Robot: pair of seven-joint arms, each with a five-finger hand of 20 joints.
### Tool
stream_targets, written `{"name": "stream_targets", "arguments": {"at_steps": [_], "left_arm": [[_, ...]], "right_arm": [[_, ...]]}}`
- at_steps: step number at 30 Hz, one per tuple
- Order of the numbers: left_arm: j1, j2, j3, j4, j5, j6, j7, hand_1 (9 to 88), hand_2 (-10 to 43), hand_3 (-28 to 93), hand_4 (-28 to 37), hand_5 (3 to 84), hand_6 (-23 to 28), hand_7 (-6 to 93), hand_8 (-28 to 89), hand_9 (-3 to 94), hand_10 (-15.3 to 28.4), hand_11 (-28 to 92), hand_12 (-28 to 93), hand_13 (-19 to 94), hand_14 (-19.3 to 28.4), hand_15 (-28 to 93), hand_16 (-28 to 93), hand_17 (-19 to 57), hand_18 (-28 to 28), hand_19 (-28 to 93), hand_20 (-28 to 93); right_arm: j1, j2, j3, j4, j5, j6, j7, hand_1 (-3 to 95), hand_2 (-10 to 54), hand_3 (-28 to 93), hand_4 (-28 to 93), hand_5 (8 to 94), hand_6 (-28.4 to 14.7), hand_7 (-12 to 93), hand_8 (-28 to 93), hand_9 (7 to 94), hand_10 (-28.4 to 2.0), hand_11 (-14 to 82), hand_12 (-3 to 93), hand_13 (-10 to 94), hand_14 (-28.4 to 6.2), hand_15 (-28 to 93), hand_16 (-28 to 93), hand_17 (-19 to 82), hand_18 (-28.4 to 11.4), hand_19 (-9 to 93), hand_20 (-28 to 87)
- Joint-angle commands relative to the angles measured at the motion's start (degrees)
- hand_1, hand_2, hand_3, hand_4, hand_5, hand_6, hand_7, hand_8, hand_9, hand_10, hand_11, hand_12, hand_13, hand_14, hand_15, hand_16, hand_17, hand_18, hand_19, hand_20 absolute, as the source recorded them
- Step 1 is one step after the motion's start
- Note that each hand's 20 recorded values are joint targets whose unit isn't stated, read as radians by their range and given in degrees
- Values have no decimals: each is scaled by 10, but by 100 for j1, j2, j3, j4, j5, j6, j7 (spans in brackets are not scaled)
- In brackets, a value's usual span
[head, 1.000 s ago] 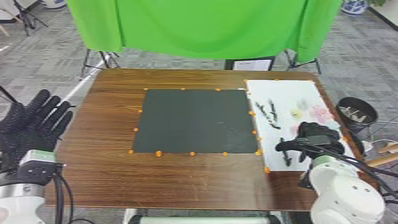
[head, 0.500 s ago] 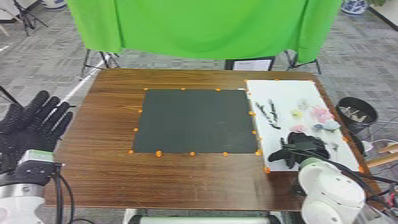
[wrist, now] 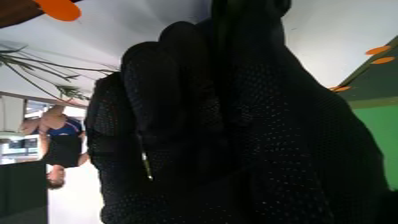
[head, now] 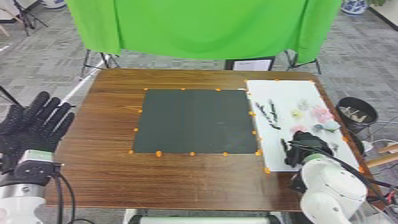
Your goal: Arrange flowers
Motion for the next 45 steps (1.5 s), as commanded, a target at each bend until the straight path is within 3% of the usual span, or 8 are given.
{"name": "stream_targets", "arguments": {"at_steps": [1,12,23,28,31,36,42,45], "left_arm": [[36,-50,21,11,-64,-119,-55,277,131,716,-283,460,87,101,-85,385,149,188,92,264,150,303,-82,-42,110,315,72],[59,2,-13,45,-104,-151,-27,276,131,717,-283,462,86,92,-83,388,150,180,86,277,159,330,-75,-42,117,335,82],[296,58,-192,11,-235,-97,134,277,130,717,-283,461,85,91,-82,389,151,178,87,278,159,332,-80,-41,117,329,79],[636,59,-428,-26,-394,-101,260,276,129,718,-283,461,85,91,-82,388,151,177,87,278,159,332,-81,-42,116,327,79],[866,43,-602,-33,-685,-84,398,275,129,718,-283,460,85,91,-82,388,151,177,87,277,157,330,-81,-42,116,326,80],[1263,-103,-978,-41,-559,-154,390,275,129,716,-283,452,82,88,-82,383,149,175,87,275,156,327,-81,-42,115,322,79],[1190,-45,-957,-37,-584,-88,351,276,135,730,-283,444,78,93,-78,379,148,173,88,271,154,319,-80,-42,114,316,80],[1219,38,-906,-58,-663,-46,460,278,136,731,-283,447,80,96,-78,378,148,174,90,271,154,318,-78,-42,114,316,81]], "right_arm": [[-532,8,-89,291,153,640,-65,590,-95,724,-257,759,-11,353,193,845,-97,123,459,795,-43,365,493,468,-217,888,348],[-489,256,223,-267,980,2152,-89,515,-95,781,-75,749,-3,487,141,928,-61,123,504,894,-28,344,524,549,-205,928,317],[145,525,-190,-590,1358,2893,-205,496,-95,808,-44,748,-6,509,141,933,-69,135,522,898,-32,360,537,555,-209,932,330],[1301,300,-1078,-322,1639,2978,-169,493,-95,812,-40,746,-7,517,139,932,-69,138,526,898,-33,366,537,555,-210,932,330],[2096,99,-1839,-73,1610,3064,-197,490,-95,816,-36,744,-8,519,138,932,-69,139,526,896,-35,370,536,555,-211,932,330],[3187,-445,-2960,503,1580,3163,-229,488,-95,819,-33,740,-8,527,137,933,-70,142,526,895,-36,375,533,555,-213,932,332],[3887,-1104,-3745,1195,2340,3445,-61,451,-95,847,5,739,-12,536,137,932,-71,155,530,894,-41,389,528,557,-217,932,339],[4043,-1596,-3909,1612,2361,3431,130,439,-95,853,21,738,-11,540,135,931,-71,160,531,893,-42,399,523,560,-217,932,345]]}}
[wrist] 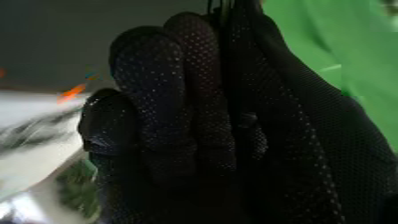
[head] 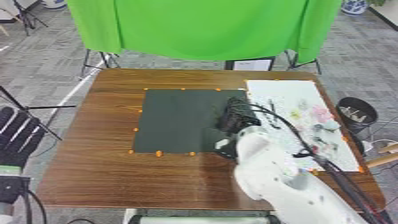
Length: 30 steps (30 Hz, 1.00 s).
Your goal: Arrange flowers
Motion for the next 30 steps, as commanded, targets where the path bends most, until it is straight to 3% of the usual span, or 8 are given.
{"name": "stream_targets", "arguments": {"at_steps": [1,8,10,11,16,19,22,30], "left_arm": [[-30,96,138,-19,-101,57,175,278,135,729,-283,449,80,97,-78,378,148,174,90,271,154,318,-78,-42,114,316,81],[-133,242,219,32,-169,133,346,277,132,726,-283,449,81,97,-80,378,148,176,92,271,154,318,-76,-42,114,315,82],[-105,254,200,0,-161,146,303,276,131,726,-283,449,81,97,-80,378,148,176,92,271,154,317,-76,-42,114,315,82],[-177,209,226,-1,-116,225,77,276,131,726,-283,449,81,97,-79,378,148,176,92,271,154,318,-76,-42,114,315,82],[-270,330,336,48,-97,126,189,276,131,724,-283,450,81,98,-79,378,148,176,92,270,154,318,-76,-42,114,316,83],[-271,294,425,38,-261,171,327,275,130,725,-283,450,81,98,-79,378,148,177,93,271,154,318,-76,-42,114,315,83],[-424,316,466,77,-45,127,146,276,130,725,-283,450,82,99,-80,378,148,178,94,271,154,319,-77,-42,114,315,83],[-411,332,524,72,-160,121,278,276,131,724,-283,450,82,100,-79,379,148,182,94,271,154,321,-77,-42,114,315,83]], "right_arm": [[886,-1292,-600,769,404,163,370,436,-95,855,27,738,-10,542,134,931,-72,164,531,892,-43,401,522,561,-218,932,347],[1048,-2067,-1077,1591,256,394,731,422,-95,862,48,738,-8,555,129,931,-76,178,532,893,-55,425,512,568,-229,932,364],[1181,-2181,-1264,1787,325,506,835,418,-95,863,55,736,-6,560,126,931,-77,184,530,892,-57,434,505,569,-231,932,367],[912,-2359,-1045,1840,119,264,885,414,-95,865,56,734,-4,566,124,930,-77,187,531,892,-59,437,501,570,-233,932,369],[1122,-2494,-1307,2169,97,352,910,411,-95,868,45,728,-1,579,114,929,-79,191,532,890,-65,450,491,572,-237,932,372],[1225,-2618,-1468,2461,-27,289,743,414,-95,868,32,722,-2,589,108,923,-82,197,539,884,-69,458,490,570,-238,932,374],[1231,-2729,-1462,2683,-124,376,823,418,-95,867,25,720,-3,592,107,920,-84,201,537,881,-73,463,486,566,-239,932,373],[1141,-2762,-1464,2838,-188,332,1017,448,-95,852,-34,711,-5,597,98,913,-85,211,533,876,-80,479,464,562,-240,932,368]]}}
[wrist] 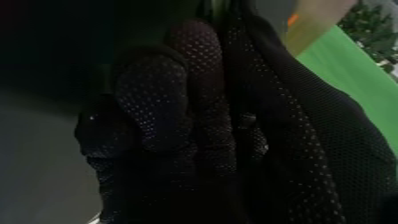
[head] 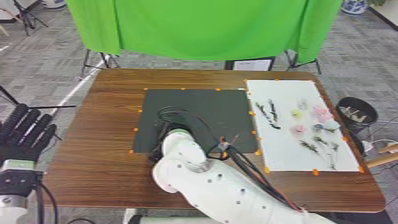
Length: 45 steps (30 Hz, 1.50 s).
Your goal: Arrange flowers
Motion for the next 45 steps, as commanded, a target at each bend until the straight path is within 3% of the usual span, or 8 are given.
{"name": "stream_targets", "arguments": {"at_steps": [1,6,18,22,29,36,42,45], "left_arm": [[19,11,4,1,-23,-3,50,276,131,724,-283,450,83,101,-79,380,148,183,95,271,154,321,-77,-42,114,314,83],[91,55,-21,-21,-68,-20,164,276,131,724,-283,451,84,103,-79,380,148,183,95,271,154,323,-77,-42,114,315,83],[45,63,17,4,-82,-37,90,275,131,725,-283,452,85,108,-79,378,147,188,98,270,154,329,-76,-49,121,327,87],[-3,42,27,22,-102,12,42,275,130,726,-283,450,85,111,-78,377,147,190,100,268,154,329,-74,-52,124,333,87],[24,-9,22,27,-127,-90,22,275,130,726,-283,450,87,114,-80,377,150,191,102,268,154,333,-71,-53,126,336,86],[58,-52,23,26,-164,-62,51,276,131,725,-283,450,87,116,-80,376,150,193,103,269,156,338,-71,-55,128,339,87],[77,-27,17,22,-165,-72,44,277,131,724,-283,450,87,118,-80,377,151,196,105,269,156,342,-71,-57,129,342,89],[30,-8,45,30,-145,-65,-8,277,131,724,-283,449,87,119,-80,378,150,198,105,269,156,343,-71,-57,130,343,90]], "right_arm": [[-78,-69,7,25,-135,-55,178,454,-95,848,-42,713,-6,591,97,913,-85,212,532,876,-80,481,461,562,-240,932,367],[-112,-38,-2,-20,-114,-152,190,483,-95,785,-125,711,-8,569,126,913,-88,216,536,875,-93,509,398,559,-244,932,368],[-51,220,-351,-322,-331,-320,-115,480,-95,752,-165,695,-23,562,152,887,-97,215,529,844,-109,524,367,526,-253,932,346],[150,356,-576,-410,-450,-144,-148,463,-95,727,-176,641,-34,616,165,833,-119,319,495,821,-118,558,361,520,-254,932,348],[241,549,-640,-548,-595,-328,-211,487,-95,743,-175,624,-37,644,169,829,-110,304,522,808,-122,580,355,517,-253,932,348],[250,856,-655,-1026,-367,438,-793,459,-95,753,-170,609,-41,640,140,799,-126,339,502,787,-126,596,355,510,-252,932,349],[23,813,-121,-1392,255,-778,-1384,420,-84,800,-175,593,-53,470,95,722,-154,407,481,711,-160,665,381,458,-254,932,375],[-90,637,145,-1337,445,-1582,-1467,368,7,851,-162,613,-46,296,20,713,-163,412,484,685,-167,684,395,434,-257,932,383]]}}
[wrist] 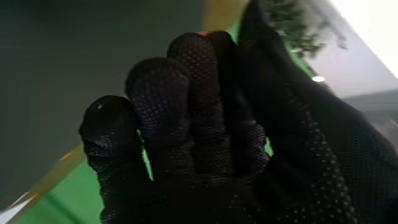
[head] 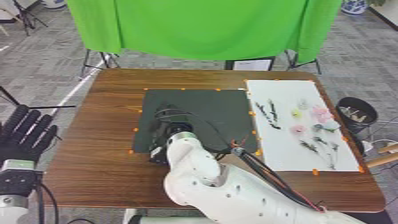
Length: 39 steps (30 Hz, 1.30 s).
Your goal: Arrange flowers
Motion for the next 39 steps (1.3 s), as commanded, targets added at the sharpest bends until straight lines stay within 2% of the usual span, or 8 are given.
{"name": "stream_targets", "arguments": {"at_steps": [1,2,4,8,14,15,33,39], "left_arm": [[6,-15,27,13,-39,-44,-96,277,132,724,-283,449,87,119,-80,377,150,198,105,269,156,344,-71,-57,130,343,90],[-24,-16,42,20,-22,-52,-123,276,132,724,-283,450,88,118,-80,377,150,197,105,269,156,344,-71,-57,131,343,90],[-31,9,49,19,-49,-42,-130,277,132,724,-283,450,88,118,-80,377,150,197,104,269,155,345,-72,-57,131,343,90],[-28,23,55,32,-38,-41,-124,276,132,725,-283,450,87,118,-80,377,150,197,104,269,156,346,-72,-57,131,344,91],[-120,-55,84,61,-13,-47,-309,276,132,725,-283,450,86,119,-81,377,150,197,104,268,157,348,-73,-58,133,345,92],[-54,43,152,18,-80,-54,-148,276,132,724,-283,450,87,119,-81,376,150,197,105,268,157,348,-73,-58,133,345,92],[-154,23,205,92,-53,-91,-185,276,132,724,-283,448,86,119,-81,375,149,197,106,268,157,347,-72,-59,134,343,92],[-41,-15,37,62,-47,-114,-74,276,132,725,-283,449,87,119,-81,375,150,197,105,267,157,348,-72,-59,135,343,92]], "right_arm": [[-205,-358,634,-79,399,-2108,-254,365,15,854,-160,613,-42,280,7,713,-164,412,486,683,-167,685,396,432,-257,932,383],[-233,-388,691,-55,366,-2313,-316,356,47,859,-140,605,-26,224,-96,711,-168,405,493,681,-168,685,405,428,-259,932,389],[-254,-442,706,9,256,-2522,-310,335,86,873,-111,567,-18,169,-127,705,-174,398,499,678,-170,690,416,425,-262,932,404],[-287,-499,824,97,266,-3034,-271,325,116,885,-71,548,-16,150,-124,705,-174,384,522,665,-177,717,434,424,-267,932,425],[-240,-578,838,376,107,-3445,-200,323,119,887,-41,534,-13,146,-128,703,-174,391,567,659,-182,749,456,424,-272,932,463],[-219,-577,832,418,89,-3536,-167,322,119,889,-36,526,-12,145,-128,703,-174,390,570,660,-182,750,458,425,-272,932,465],[-167,-380,841,552,278,-3576,289,298,137,906,-17,517,-27,142,-126,699,-181,391,569,660,-184,754,467,429,-273,932,475],[-157,-266,838,450,278,-3724,290,296,135,908,-12,526,-30,141,-125,700,-183,392,562,661,-185,755,462,432,-273,932,472]]}}
